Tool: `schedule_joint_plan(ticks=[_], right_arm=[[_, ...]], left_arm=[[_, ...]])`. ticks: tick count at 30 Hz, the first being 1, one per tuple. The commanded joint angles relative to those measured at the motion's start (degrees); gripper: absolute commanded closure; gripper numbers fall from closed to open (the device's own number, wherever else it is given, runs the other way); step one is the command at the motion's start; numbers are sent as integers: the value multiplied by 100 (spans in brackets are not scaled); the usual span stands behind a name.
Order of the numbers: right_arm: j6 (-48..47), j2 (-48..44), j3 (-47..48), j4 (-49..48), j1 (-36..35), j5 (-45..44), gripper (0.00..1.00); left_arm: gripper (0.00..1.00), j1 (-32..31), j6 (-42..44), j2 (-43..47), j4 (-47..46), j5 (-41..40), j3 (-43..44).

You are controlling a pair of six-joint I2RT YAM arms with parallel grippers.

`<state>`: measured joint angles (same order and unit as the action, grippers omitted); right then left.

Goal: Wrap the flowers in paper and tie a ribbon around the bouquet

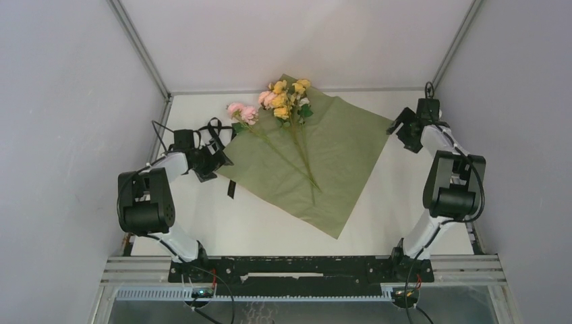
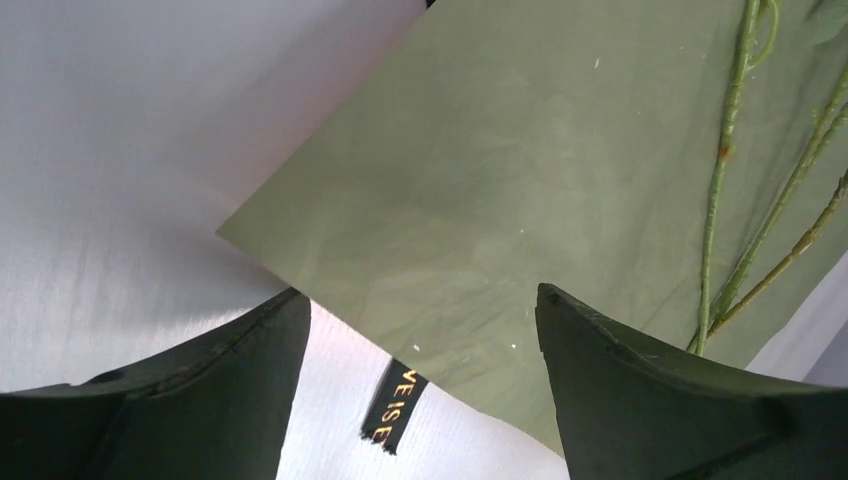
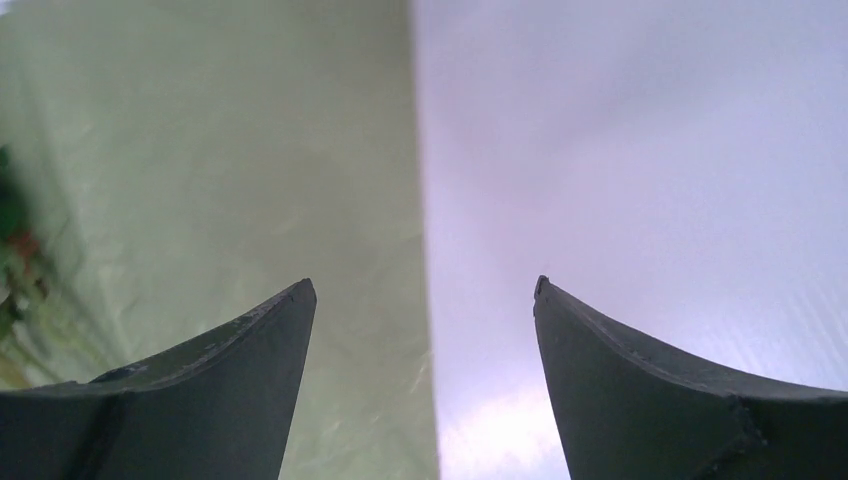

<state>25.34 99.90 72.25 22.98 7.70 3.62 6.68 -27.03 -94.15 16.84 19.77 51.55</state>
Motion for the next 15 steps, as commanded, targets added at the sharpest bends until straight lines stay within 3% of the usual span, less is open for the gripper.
schedule_joint_plan(ticks=[1, 8, 12, 15], right_arm=[[482, 797, 204, -235, 165, 797, 12], [604, 2210, 1196, 219, 70, 1432, 14], [508, 2275, 1317, 252, -5, 1461, 16], [799, 2120, 1041, -377, 132, 2351, 20]], left_arm=[[16, -61, -75, -48, -489, 94, 21], [30, -182, 32, -150, -656, 106, 77], [36, -251, 26, -261, -638, 212, 162], [42, -317, 69, -252, -673, 251, 212]])
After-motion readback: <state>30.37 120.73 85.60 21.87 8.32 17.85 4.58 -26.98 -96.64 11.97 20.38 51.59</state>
